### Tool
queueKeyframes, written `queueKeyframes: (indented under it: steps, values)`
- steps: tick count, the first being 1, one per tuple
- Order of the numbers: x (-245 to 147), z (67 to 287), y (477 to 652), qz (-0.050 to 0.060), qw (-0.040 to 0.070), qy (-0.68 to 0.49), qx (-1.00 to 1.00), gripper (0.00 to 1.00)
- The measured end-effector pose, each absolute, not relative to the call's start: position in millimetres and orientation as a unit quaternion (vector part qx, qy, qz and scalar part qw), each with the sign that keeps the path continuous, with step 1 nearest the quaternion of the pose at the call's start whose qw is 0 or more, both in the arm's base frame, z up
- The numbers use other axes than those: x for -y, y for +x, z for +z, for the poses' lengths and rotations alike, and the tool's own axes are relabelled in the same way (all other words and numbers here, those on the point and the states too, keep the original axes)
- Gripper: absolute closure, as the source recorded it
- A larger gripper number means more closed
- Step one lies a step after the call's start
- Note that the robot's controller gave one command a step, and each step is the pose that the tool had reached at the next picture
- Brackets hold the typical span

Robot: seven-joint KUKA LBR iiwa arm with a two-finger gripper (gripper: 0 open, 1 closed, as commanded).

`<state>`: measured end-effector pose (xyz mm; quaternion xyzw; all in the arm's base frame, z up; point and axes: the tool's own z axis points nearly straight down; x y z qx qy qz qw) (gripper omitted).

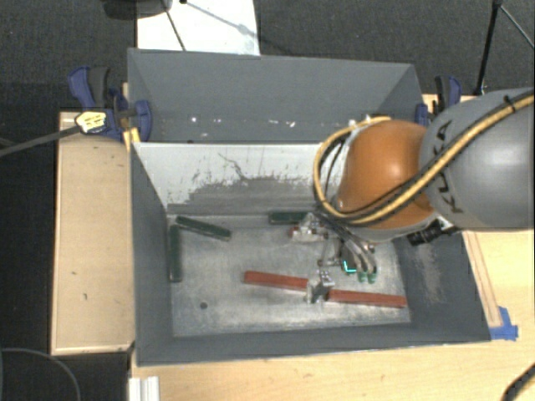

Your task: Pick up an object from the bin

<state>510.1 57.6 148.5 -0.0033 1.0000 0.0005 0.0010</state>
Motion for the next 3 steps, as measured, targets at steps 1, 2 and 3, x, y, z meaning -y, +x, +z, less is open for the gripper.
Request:
queueKeyframes:
  steps: [1,2,3]
  values:
    - [-68.9,75.0,525.9,0.002,0.009,0.009,-1.000,1.00]
    - [-68.9,75.0,525.9,0.002,0.009,0.009,-1.000,1.00]
    - [-72.9,233.7,529.0,0.001,0.002,0.038,-0.999,1.00]
